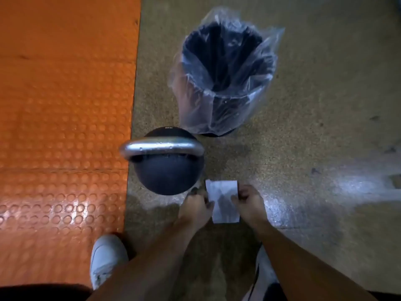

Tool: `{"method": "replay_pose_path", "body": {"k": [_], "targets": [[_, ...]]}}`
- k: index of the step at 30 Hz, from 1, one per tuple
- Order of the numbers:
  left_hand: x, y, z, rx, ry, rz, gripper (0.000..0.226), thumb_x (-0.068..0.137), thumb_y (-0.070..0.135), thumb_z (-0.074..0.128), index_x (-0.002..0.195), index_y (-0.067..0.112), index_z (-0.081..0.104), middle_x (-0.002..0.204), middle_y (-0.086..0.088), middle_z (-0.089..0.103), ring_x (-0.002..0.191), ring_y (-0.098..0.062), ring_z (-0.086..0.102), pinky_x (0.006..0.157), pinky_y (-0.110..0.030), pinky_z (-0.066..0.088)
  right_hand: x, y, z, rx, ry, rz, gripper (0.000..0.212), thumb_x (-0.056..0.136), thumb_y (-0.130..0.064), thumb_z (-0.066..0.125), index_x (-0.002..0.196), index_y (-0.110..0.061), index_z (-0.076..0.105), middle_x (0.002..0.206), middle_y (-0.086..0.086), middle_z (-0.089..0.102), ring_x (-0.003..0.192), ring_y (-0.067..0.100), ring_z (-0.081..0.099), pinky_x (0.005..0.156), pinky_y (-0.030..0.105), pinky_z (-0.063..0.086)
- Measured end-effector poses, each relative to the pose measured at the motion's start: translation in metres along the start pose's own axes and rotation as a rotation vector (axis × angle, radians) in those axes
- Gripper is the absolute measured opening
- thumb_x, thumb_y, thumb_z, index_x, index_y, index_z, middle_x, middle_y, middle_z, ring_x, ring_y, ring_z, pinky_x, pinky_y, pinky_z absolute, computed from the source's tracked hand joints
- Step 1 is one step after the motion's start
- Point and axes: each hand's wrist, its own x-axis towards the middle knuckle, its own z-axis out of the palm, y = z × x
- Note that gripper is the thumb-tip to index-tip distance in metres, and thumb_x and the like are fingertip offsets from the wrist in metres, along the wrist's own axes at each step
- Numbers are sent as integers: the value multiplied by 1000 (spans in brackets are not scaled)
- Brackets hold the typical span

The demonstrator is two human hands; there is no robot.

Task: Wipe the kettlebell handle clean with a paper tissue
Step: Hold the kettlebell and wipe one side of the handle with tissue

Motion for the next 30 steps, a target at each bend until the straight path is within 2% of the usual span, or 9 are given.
{"method": "replay_pose_path", "body": {"k": [2,4,11,14,17,21,24,28,30], "targets": [[2,-3,6,-102,39,-131,30,91,45,58,109,21,60,102,0,65,95,-19,64,81,-36,57,-3,4,6,11,36,27,26,86,-37,79,101,-26,62,91,-11,66,81,6,65,65,12,46],[8,3,9,-161,63,-190,39,87,41,66,117,17,57,107,-2,68,100,-23,65,81,-33,55,-6,4,8,46,75,112,31,87,-33,83,105,-22,60,88,-11,63,76,2,58,59,8,36],[17,18,21,-365,95,-386,55,75,34,80,119,10,57,111,-9,69,102,-29,66,74,-30,51,-2,-3,14,22,4,242,23,87,-19,82,109,-11,81,103,7,78,101,25,72,72,21,40],[18,22,21,-335,54,-362,32,80,30,74,107,13,69,103,-5,72,92,-23,68,71,-30,57,-3,-5,9,38,-33,274,19,88,-24,81,100,-10,82,99,11,78,95,28,72,67,25,39],[17,27,19,-362,19,-405,15,85,25,68,96,15,73,95,-3,72,81,-19,67,53,-24,51,-4,-4,7,84,-24,307,22,89,-27,77,105,-12,77,101,11,76,93,28,70,61,27,41],[10,37,12,-451,-5,-316,11,88,23,66,88,19,77,85,5,69,79,-11,62,60,-22,47,-12,-19,0,121,5,272,6,90,-22,74,91,-19,68,86,2,69,85,25,65,65,30,42],[-4,44,0,-517,-19,-221,6,87,22,70,92,23,72,92,7,70,88,-11,64,74,-27,54,-23,-39,-3,122,-1,228,13,91,-28,75,84,-21,66,76,-4,65,76,21,64,58,27,41],[-22,59,-20,-449,-3,-71,20,86,22,69,105,25,67,94,4,70,88,-13,67,73,-31,59,-36,-70,-5,421,11,260,10,93,-28,73,93,-21,67,93,8,72,95,30,72,82,43,59],[-31,64,-29,-384,-27,33,22,86,20,65,107,28,66,92,7,70,83,-9,67,65,-25,54,-45,-83,-13,683,10,300,21,96,-33,72,110,-19,66,102,12,74,95,30,74,81,46,63]]}}
